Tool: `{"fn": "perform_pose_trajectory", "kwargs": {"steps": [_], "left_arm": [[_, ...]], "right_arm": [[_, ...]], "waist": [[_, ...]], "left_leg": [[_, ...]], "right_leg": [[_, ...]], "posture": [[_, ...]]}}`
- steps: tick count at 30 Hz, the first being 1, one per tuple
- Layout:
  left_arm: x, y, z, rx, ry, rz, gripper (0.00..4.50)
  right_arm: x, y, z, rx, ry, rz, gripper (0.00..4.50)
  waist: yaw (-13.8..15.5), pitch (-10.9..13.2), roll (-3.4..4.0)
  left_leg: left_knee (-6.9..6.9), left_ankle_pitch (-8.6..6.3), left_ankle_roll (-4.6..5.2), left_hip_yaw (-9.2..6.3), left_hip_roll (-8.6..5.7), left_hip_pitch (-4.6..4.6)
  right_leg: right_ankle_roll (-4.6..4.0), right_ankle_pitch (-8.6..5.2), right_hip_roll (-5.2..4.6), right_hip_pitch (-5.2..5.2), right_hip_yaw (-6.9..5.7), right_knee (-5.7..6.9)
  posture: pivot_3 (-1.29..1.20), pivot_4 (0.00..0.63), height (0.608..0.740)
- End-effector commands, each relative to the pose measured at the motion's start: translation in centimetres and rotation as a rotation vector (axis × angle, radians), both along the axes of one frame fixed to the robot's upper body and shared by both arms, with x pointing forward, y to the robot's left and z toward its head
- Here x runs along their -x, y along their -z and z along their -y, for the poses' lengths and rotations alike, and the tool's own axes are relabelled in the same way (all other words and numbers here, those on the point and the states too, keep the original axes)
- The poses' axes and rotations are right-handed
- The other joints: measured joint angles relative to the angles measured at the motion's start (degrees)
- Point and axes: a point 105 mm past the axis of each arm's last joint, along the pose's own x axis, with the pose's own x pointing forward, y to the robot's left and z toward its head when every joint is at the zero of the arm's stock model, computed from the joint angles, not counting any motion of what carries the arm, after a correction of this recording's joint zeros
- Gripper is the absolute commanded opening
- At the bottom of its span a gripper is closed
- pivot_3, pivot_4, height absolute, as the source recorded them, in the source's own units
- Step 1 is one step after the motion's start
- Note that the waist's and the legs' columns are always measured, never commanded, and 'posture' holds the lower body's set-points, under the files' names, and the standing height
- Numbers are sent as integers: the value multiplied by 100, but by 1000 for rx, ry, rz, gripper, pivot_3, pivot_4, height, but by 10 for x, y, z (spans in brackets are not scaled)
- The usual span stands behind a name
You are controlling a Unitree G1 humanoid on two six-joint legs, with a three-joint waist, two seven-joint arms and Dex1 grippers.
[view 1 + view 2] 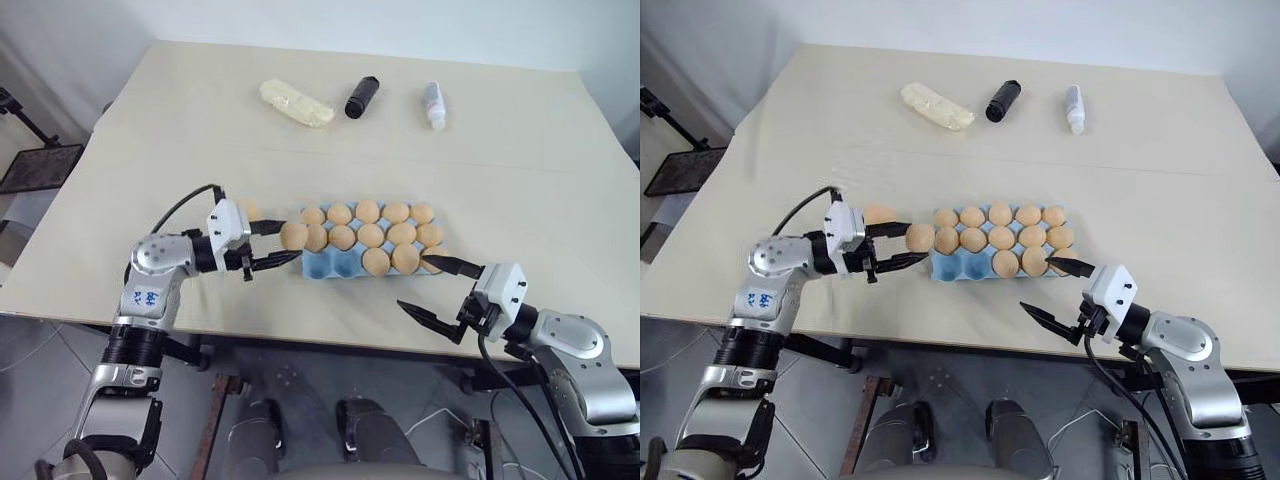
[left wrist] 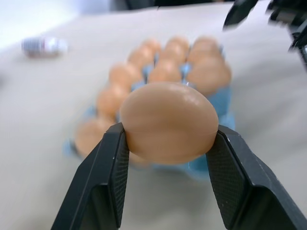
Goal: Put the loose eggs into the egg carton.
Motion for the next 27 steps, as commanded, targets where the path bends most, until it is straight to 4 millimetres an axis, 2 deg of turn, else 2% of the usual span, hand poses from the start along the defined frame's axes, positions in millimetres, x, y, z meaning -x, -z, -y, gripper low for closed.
{"fn": "perform_pose_trajectory", "kwargs": {"steps": [1, 7, 11, 12, 19, 24, 27], "left_arm": [[-2, -8, 30, 38, 66, 2, 2189], [-3, 6, 69, -14, 187, -2, 2189], [-5, 11, 75, -30, 206, -13, 2189], [-5, 11, 74, -32, 205, -19, 2449], [1, 9, 59, -23, 199, 7, 4477], [6, -4, 20, -4, 100, 39, 4477], [7, -6, -16, 3, -47, 43, 4477]], "right_arm": [[1, -15, 2, 0, 20, 71, 4500], [2, -19, 7, 5, 58, 93, 4500], [5, -19, 9, 7, 76, 97, 4500], [6, -19, 9, 5, 81, 98, 4500], [7, -18, 6, -5, 85, 95, 4500], [1, -18, 4, -6, 48, 87, 4500], [-4, -18, 0, -10, 16, 83, 4500]], "waist": [[13, 0, 0], [-8, 0, 0], [-36, 0, 0], [-38, 0, 0], [-23, 0, 0], [-47, 0, 0], [-52, 0, 0]], "left_leg": [[2, 1, 1, -1, -2, 0], [4, 0, 5, 1, -13, -1], [-1, 0, -6, -1, -7, -1], [-1, 1, -6, -1, -6, -1], [0, 0, -5, 1, -1, -2], [-4, 2, -8, 0, 10, -1], [-5, 3, -9, -3, 13, 0]], "right_leg": [[1, 0, -1, 0, 0, 0], [7, 4, 2, 2, 7, -5], [3, 2, 14, -5, 11, -4], [3, 1, 15, -5, 11, -4], [2, 1, 6, -4, 10, -3], [2, 1, 10, -4, 7, 0], [0, 0, 10, -4, 4, 2]], "posture": [[0, 150, 740], [0, 150, 740], [0, 150, 740], [0, 150, 740], [0, 150, 740], [0, 150, 740], [0, 150, 740]]}}
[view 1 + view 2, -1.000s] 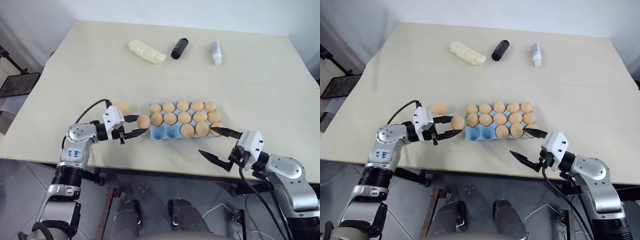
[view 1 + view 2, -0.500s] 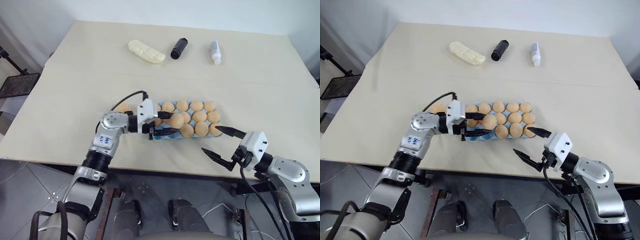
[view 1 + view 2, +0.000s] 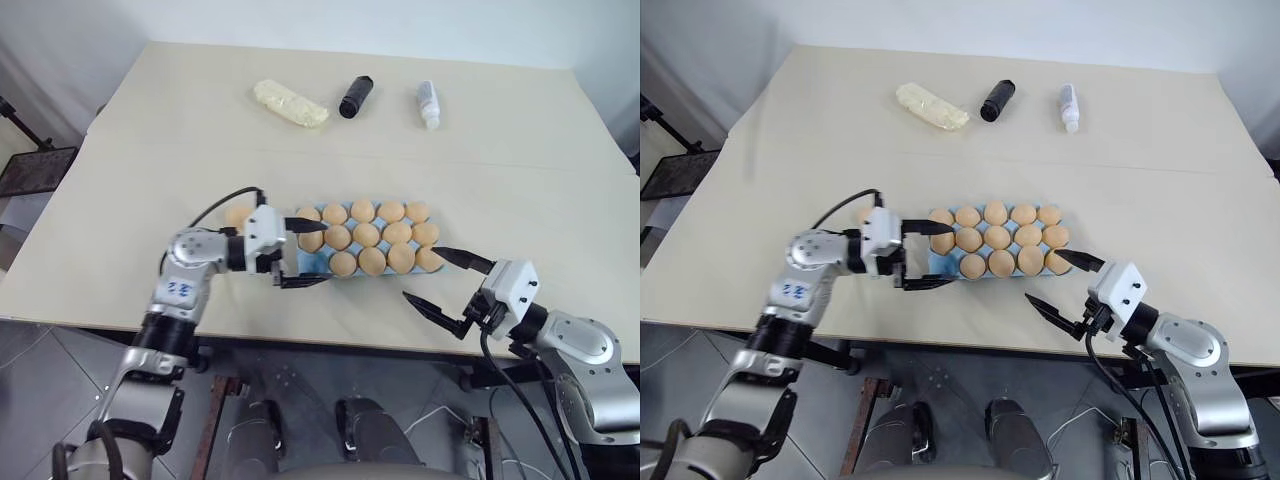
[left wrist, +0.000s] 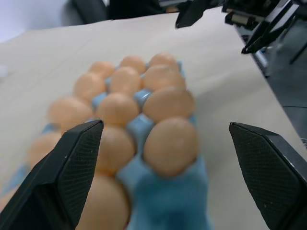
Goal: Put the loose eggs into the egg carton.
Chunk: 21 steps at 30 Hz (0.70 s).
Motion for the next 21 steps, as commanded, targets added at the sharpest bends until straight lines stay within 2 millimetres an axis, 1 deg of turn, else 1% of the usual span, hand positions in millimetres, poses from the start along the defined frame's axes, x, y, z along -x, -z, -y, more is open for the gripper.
{"fn": "perform_pose_trajectory", "kwargs": {"steps": [1, 3, 6, 9, 13, 17, 19, 21], "left_arm": [[3, -13, -43, 45, -175, 45, 4477], [6, -6, -77, 49, -320, 34, 4477], [16, 0, -110, 68, -486, 37, 4477], [28, 10, -135, 76, -623, 24, 4477], [34, 20, -152, 89, -712, -14, 4477], [32, 25, -156, 99, -738, -46, 4477], [27, 25, -155, 107, -746, -48, 4477], [16, 26, -151, 107, -754, -55, 4477]], "right_arm": [[-3, -6, -4, -10, -47, 23, 4500], [-6, -6, -8, -16, -74, 32, 4500], [-9, -7, -12, -27, -98, 30, 4500], [-12, -6, -15, -31, -116, 32, 4500], [-14, -5, -16, -34, -129, 34, 4500], [-13, -5, -16, -32, -138, 41, 4500], [-13, -6, -15, -29, -140, 49, 4500], [-11, -6, -12, -23, -136, 48, 4500]], "waist": [[-8, 0, 1], [-52, 0, 0], [-85, 0, -1], [-80, 0, -1], [-56, 0, -2], [-69, 0, -2], [-81, 0, -2], [-73, 0, -2]], "left_leg": [[-1, 0, 1, 1, 0, 0], [-2, -2, 3, 3, 1, 2], [-3, -3, 6, 1, 0, 0], [-2, -5, 10, 0, -2, -1], [-4, -32, 19, -5, -7, 0], [-5, -36, 14, -3, -8, 0], [-10, -36, 14, -3, -8, 0], [-15, -36, 13, -3, -8, 0]], "right_leg": [[0, 0, -2, 0, 2, 0], [0, 0, -5, 1, 3, -2], [0, -1, -11, 1, -2, -4], [0, -1, -17, 2, -4, -5], [-1, -1, -24, 6, -11, -5], [-4, 1, -26, 7, -12, -6], [-4, 1, -26, 6, -11, -9], [-6, 0, -24, 5, -12, -11]], "posture": [[0, 150, 740], [0, 150, 740], [0, 150, 740], [0, 150, 740], [0, 150, 740], [0, 150, 740], [0, 150, 740], [0, 150, 740]]}}
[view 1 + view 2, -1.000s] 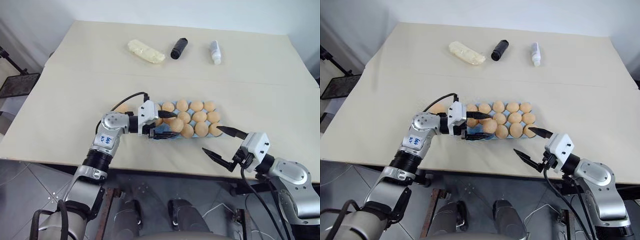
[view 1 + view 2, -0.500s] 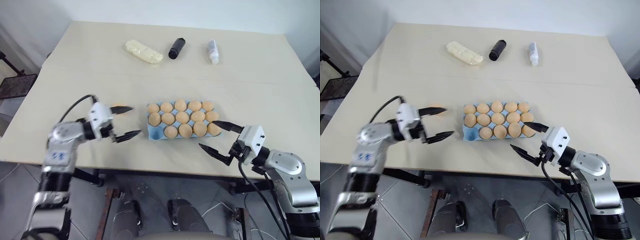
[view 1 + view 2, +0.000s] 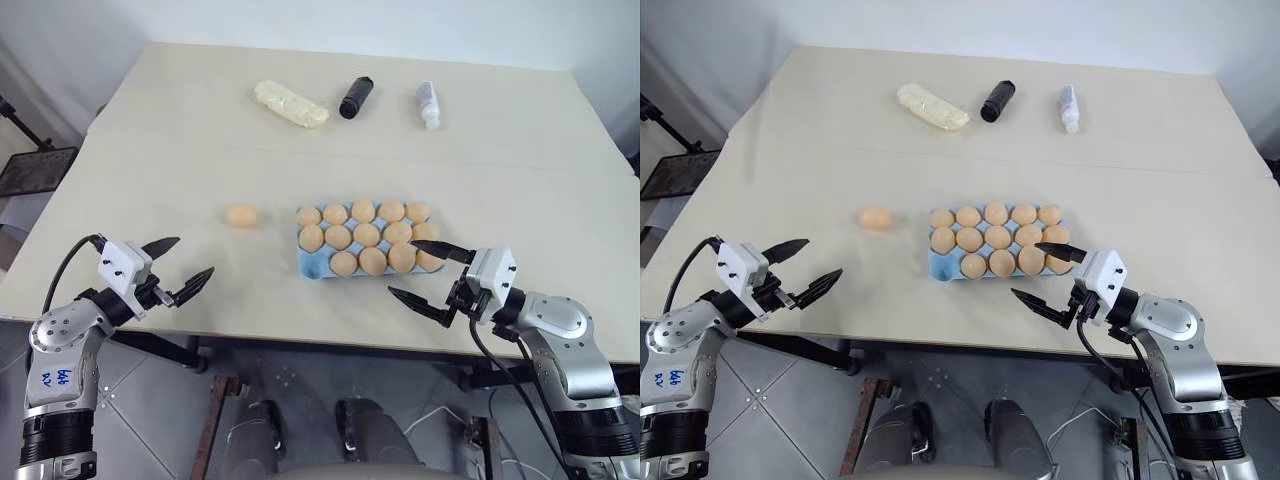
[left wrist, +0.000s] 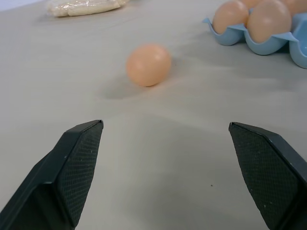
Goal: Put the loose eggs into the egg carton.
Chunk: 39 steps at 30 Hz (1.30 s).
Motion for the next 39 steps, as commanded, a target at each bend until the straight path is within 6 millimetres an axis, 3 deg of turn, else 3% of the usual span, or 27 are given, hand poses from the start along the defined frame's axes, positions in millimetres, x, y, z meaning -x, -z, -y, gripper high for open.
{"fn": "perform_pose_trajectory", "kwargs": {"steps": [1, 3, 8, 12, 19, 22, 25, 28, 34, 39], "left_arm": [[-23, -7, 7, 19, -14, 19, 4477], [-48, -6, 17, 6, -27, 8, 4477], [-79, -6, 46, -4, 66, 18, 4477], [-92, -4, 61, -21, 121, 6, 4477], [-108, 0, 68, -35, 115, -21, 4477], [-110, 4, 71, -45, 119, -32, 3836], [-108, 5, 76, -29, 152, -27, 2900], [-96, -9, 92, 43, 300, 18, 2108], [-60, -29, 124, -14, 583, 79, 2108], [-34, -31, 164, -35, 753, 89, 2108]], "right_arm": [[4, -8, 5, 6, -1, 43, 4500], [7, -7, 10, 12, 14, 43, 4500], [9, -8, 12, 9, 41, 42, 4500], [12, -8, 12, 6, 54, 41, 4500], [17, -6, 12, -2, 75, 33, 4500], [20, -5, 14, -2, 83, 26, 4500], [24, -4, 21, 4, 106, 15, 4500], [27, -2, 28, 7, 141, 2, 4500], [36, 1, 50, 11, 249, -13, 4500], [39, 7, 61, 10, 310, -26, 4500]], "waist": [[27, 0, 0], [125, 0, 0], [107, -2, -3], [99, -2, -4], [114, -2, -4], [119, -2, -4], [123, -2, -4], [129, -2, -4], [130, -2, -3], [119, -2, -3]], "left_leg": [[-1, 1, 0, 0, 0, 1], [3, 7, 6, -4, -3, 1], [15, 14, 16, 24, -5, 1], [16, 11, 5, 41, -3, -1], [19, 11, -9, 39, -2, -1], [22, 9, -3, 40, -2, -1], [23, 8, 0, 40, -3, -1], [21, 8, -1, 39, -2, -1], [18, 9, -4, 39, 0, -3], [25, 14, 0, 34, -3, 1]], "right_leg": [[-1, -1, 1, -1, -1, 0], [-1, -1, 3, 0, -5, 2], [8, 3, 5, -3, -3, -2], [14, 1, 21, -16, -6, -3], [9, -5, 26, -19, 1, 1], [11, -5, 18, -18, -1, 2], [12, -5, 16, -17, -3, 2], [12, -5, 17, -16, -9, 2], [13, -5, 22, -15, -12, 1], [16, -3, 18, -6, -1, 5]], "posture": [[0, 150, 740], [0, 150, 740], [0, 150, 740], [0, 150, 740], [0, 150, 740], [0, 150, 740], [0, 150, 740], [0, 150, 740], [0, 150, 740], [0, 150, 740]]}}
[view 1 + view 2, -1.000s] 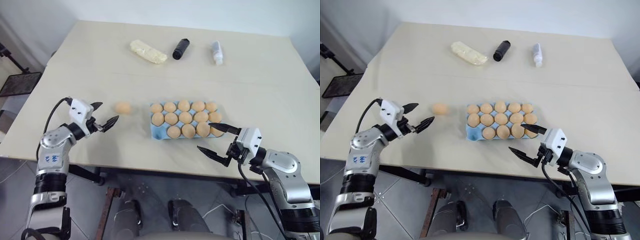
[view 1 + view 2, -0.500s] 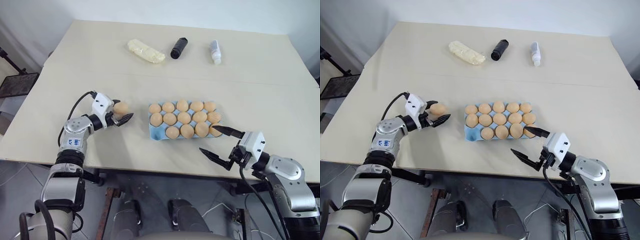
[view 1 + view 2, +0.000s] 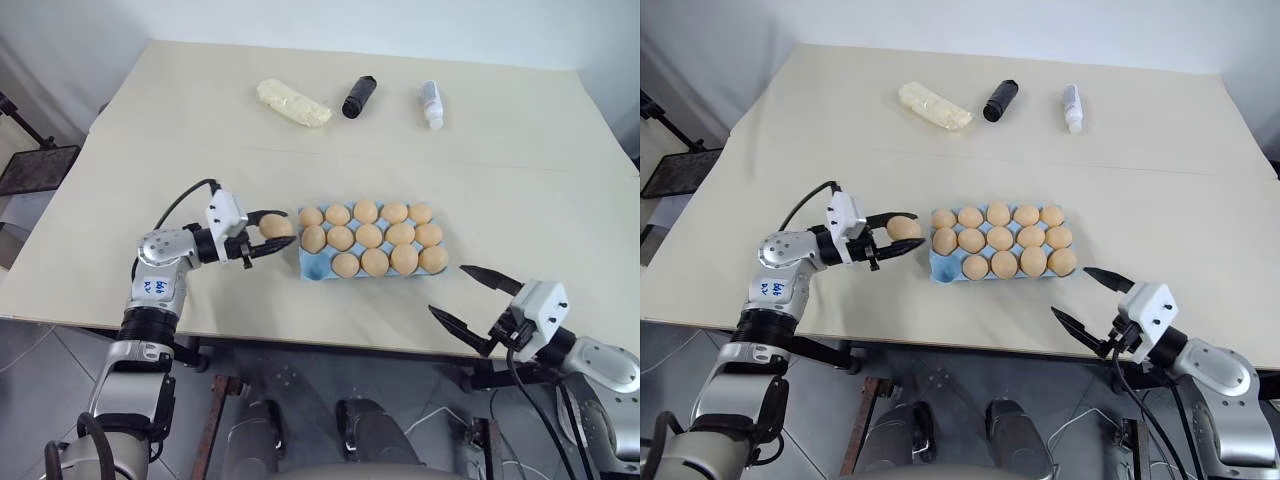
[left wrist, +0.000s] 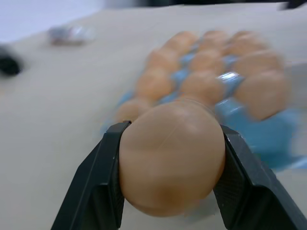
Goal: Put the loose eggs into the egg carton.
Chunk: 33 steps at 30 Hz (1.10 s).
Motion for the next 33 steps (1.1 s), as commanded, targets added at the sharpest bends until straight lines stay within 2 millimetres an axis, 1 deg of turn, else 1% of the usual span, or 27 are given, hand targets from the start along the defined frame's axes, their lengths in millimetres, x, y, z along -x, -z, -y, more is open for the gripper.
{"fn": "perform_pose_trajectory", "kwargs": {"steps": [1, 3, 6, 8, 10, 11, 15, 16, 21, 24, 26, 29, 33], "left_arm": [[17, -6, 26, 0, 114, 25, 2108], [21, -1, 32, -4, 137, 3, 2108], [24, 12, 37, -31, 163, -25, 2108], [21, 16, 39, -38, 152, -33, 2108], [15, 14, 39, -28, 126, -29, 2730], [13, 12, 38, -26, 116, -23, 2897], [10, 6, 29, -21, 72, 14, 4168], [11, 6, 19, -37, 54, 24, 4463], [15, 2, -32, -91, -58, 40, 4463], [19, 5, -62, -124, -139, 26, 4463], [20, 7, -78, -128, -197, 10, 4463], [18, 8, -92, -123, -270, 10, 4463], [18, 8, -95, -119, -313, 28, 4463]], "right_arm": [[1, -10, 3, 1, 21, 49, 4500], [1, -10, 1, -3, 24, 53, 4500], [1, -10, 0, -8, 26, 52, 4500], [1, -9, -2, -11, 27, 51, 4500], [0, -9, -4, -14, 26, 54, 4500], [0, -10, -5, -15, 24, 56, 4500], [0, -12, -8, -19, 20, 65, 4500], [-1, -12, -7, -17, 21, 64, 4500], [-7, -10, -2, -9, 7, 52, 4500], [-13, -11, 0, -8, -8, 50, 4500], [-18, -11, 1, -9, -13, 50, 4500], [-24, -11, 3, -9, -20, 51, 4500], [-30, -10, 9, -2, -20, 44, 4500]], "waist": [[-4, 0, 0], [-13, 0, 0], [-25, 0, 1], [-14, 0, 1], [-7, 0, 0], [-6, 0, 1], [-10, 0, 1], [-14, 0, 1], [-87, -1, 2], [-89, 0, 2], [-89, 0, 2], [-64, 0, 1], [-15, -1, 1]], "left_leg": [[0, 1, 2, 0, -1, 2], [3, 2, 4, -6, -4, 2], [2, 5, 2, -15, -6, 4], [-1, 6, 2, -19, -4, 3], [-2, 6, 2, -23, -3, 2], [-2, 6, 2, -24, -2, 0], [-3, 5, 3, -23, -1, -2], [-3, 5, 3, -23, 0, -2], [-11, 8, -4, -23, 10, 4], [-13, 8, -4, -24, 9, 3], [-11, 7, -1, -23, 6, 2], [-9, 6, 2, -24, 4, 2], [-11, -4, 18, -26, 4, 1]], "right_leg": [[1, 1, -2, 3, 4, 1], [4, 3, -2, 6, 14, 0], [1, 5, -2, 7, 26, 2], [-1, 4, -1, 7, 25, 1], [-2, 3, -2, 7, 23, -1], [-2, 3, -4, 6, 23, -2], [-2, 3, -6, 6, 23, -4], [-2, 3, -6, 6, 22, -4], [-7, 0, 1, 5, 20, 2], [-9, -1, -5, 5, 15, 0], [-9, -1, -9, 6, 15, -1], [-8, -1, -13, 8, 12, -1], [-9, -1, -13, 7, 11, -1]], "posture": [[0, 150, 740], [0, 150, 740], [0, 150, 740], [0, 150, 740], [0, 150, 740], [0, 150, 740], [0, 150, 740], [0, 150, 740], [0, 150, 740], [0, 150, 740], [0, 150, 740], [0, 150, 740], [0, 150, 740]]}}
